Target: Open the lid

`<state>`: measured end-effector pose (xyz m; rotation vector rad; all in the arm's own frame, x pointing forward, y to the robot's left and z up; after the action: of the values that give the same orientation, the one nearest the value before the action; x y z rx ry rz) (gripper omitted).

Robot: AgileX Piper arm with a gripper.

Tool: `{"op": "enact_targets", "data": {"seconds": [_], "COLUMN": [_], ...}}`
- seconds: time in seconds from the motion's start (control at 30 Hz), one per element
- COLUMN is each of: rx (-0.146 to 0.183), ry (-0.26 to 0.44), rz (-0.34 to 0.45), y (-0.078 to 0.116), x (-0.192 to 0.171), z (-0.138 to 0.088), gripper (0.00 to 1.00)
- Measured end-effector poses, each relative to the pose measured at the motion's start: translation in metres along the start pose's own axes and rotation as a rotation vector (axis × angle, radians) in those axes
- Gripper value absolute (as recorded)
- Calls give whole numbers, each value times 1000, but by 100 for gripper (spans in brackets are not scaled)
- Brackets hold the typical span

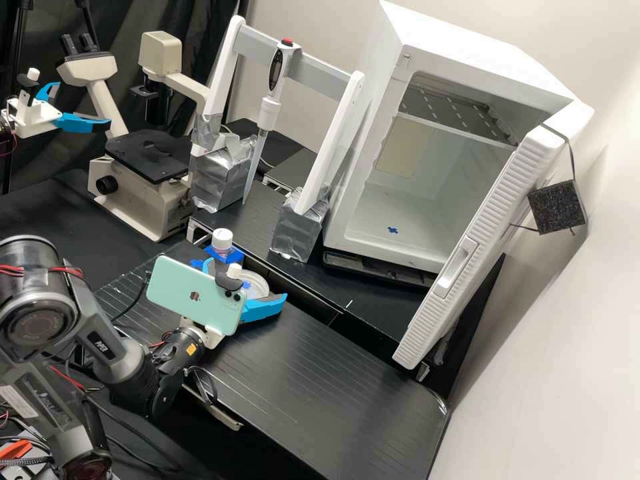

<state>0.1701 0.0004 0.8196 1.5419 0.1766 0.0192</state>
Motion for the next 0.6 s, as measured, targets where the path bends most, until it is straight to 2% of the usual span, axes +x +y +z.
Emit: {"op": "enact_targets", "data": {"seconds": [0.17,0.2,0.6], "rx": [-2,0,-3], "ry": [-24,-27,-32], "rz": [7,11,22], "y": [-1,-1,1], "x": [2,2,1], "z": [4,4,4], "gripper": [100,0,0]}}
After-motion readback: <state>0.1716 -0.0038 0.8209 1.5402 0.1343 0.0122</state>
